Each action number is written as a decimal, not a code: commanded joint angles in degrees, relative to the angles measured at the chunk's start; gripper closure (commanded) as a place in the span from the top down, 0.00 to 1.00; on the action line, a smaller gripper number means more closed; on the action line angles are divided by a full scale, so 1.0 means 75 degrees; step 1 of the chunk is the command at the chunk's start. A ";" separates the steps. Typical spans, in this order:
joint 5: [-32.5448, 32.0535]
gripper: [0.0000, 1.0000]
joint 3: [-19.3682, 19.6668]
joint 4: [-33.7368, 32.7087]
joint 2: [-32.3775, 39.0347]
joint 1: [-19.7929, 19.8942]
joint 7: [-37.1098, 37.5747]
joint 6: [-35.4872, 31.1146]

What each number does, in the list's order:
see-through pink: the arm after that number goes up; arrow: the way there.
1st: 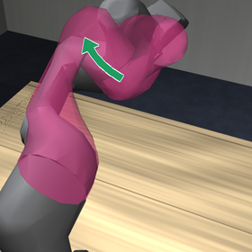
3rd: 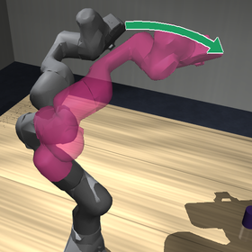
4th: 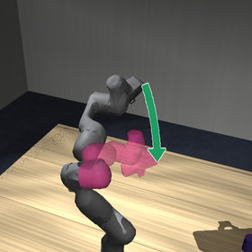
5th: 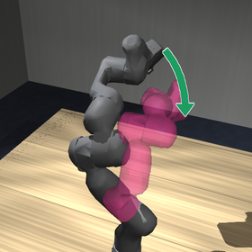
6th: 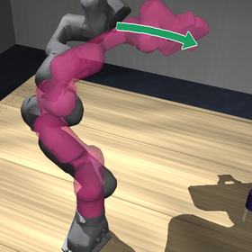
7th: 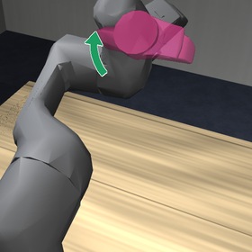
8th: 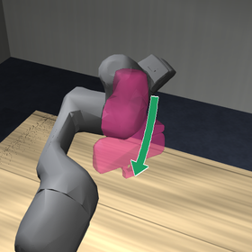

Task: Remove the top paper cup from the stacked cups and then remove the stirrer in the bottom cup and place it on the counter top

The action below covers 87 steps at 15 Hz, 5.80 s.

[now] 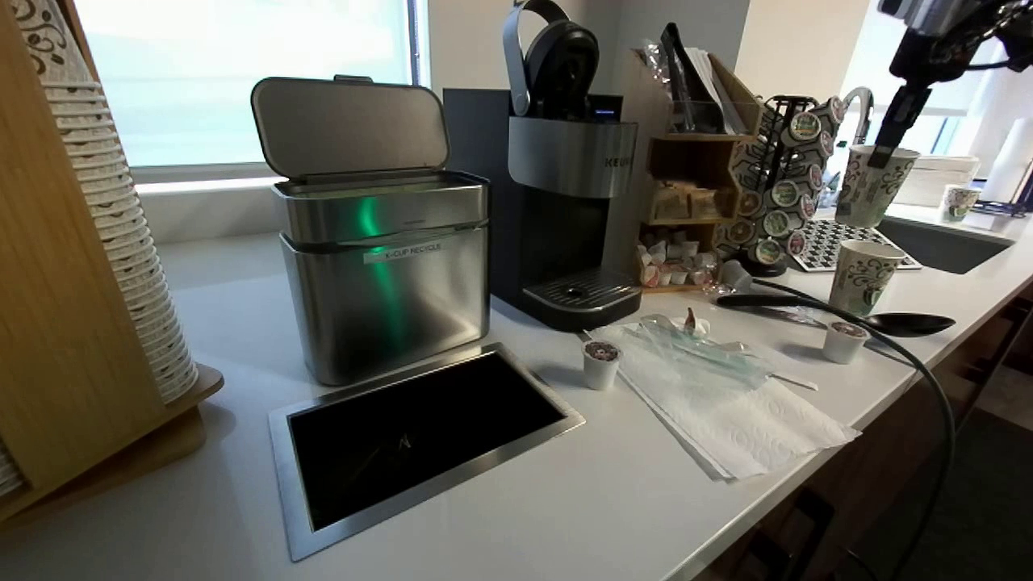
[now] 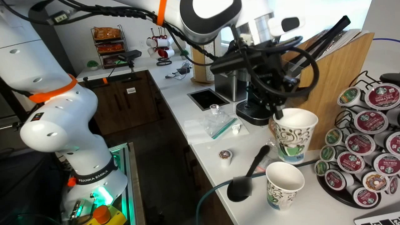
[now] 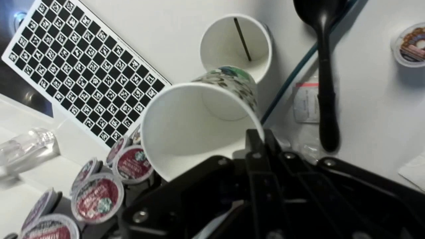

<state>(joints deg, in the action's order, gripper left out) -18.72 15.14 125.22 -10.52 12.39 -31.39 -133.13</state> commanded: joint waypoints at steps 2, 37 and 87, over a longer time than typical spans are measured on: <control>0.0811 0.01 -0.0432 0.0380 -0.1281 -0.0643 -0.0128 0.0470; -0.0101 0.01 -0.1308 0.0439 0.1514 -0.1253 0.3199 -0.0433; 0.1724 1.00 0.0636 -0.0154 -0.0279 -0.0154 -0.0743 0.1042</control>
<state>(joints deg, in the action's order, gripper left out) -11.08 16.89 126.55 -11.67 10.89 -25.99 -131.61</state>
